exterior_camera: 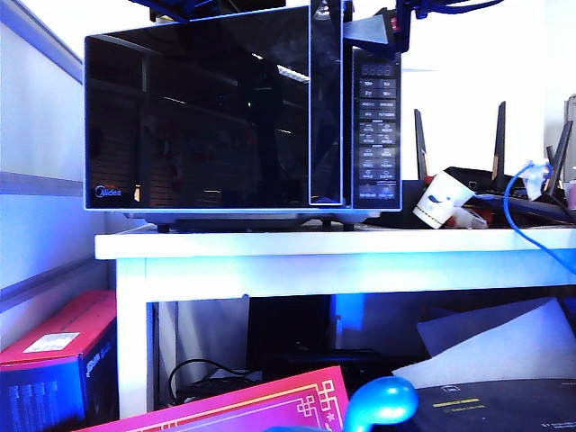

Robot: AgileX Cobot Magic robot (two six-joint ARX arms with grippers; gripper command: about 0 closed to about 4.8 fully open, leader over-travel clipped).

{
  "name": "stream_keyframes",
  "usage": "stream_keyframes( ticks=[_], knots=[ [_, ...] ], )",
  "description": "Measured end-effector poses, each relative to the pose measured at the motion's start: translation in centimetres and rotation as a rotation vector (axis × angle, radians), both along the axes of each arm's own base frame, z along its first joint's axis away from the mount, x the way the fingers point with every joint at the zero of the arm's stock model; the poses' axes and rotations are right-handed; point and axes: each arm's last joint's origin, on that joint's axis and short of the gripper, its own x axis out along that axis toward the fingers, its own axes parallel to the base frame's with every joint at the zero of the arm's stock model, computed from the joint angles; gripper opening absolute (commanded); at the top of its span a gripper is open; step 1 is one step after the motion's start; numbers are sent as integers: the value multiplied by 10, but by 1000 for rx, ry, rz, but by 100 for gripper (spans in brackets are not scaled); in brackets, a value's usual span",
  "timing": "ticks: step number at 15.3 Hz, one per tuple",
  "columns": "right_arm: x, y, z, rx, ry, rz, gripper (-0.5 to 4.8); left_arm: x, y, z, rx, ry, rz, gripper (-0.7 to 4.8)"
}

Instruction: Open the microwave door, place the box of snacks from the top of the microwave inside, then close the microwave door.

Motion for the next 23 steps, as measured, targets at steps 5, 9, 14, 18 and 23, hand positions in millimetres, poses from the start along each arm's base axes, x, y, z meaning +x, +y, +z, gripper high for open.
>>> stream_keyframes(
  ticks=[5,9,14,18,23],
  knots=[
    [-21,-34,45,52,-130,51,471,1,1,-3,3,24,2,-6],
    [-14,-46,41,44,-182,-32,464,3,0,-4,3,21,2,-6],
    [-6,-49,44,-28,-361,-381,354,3,0,-5,7,23,2,-6],
    [25,-49,9,-132,-247,-619,323,3,0,-5,8,23,-10,-6],
    [45,-43,-20,-182,-173,-669,323,3,0,-5,8,23,-13,-6]
  ],
)
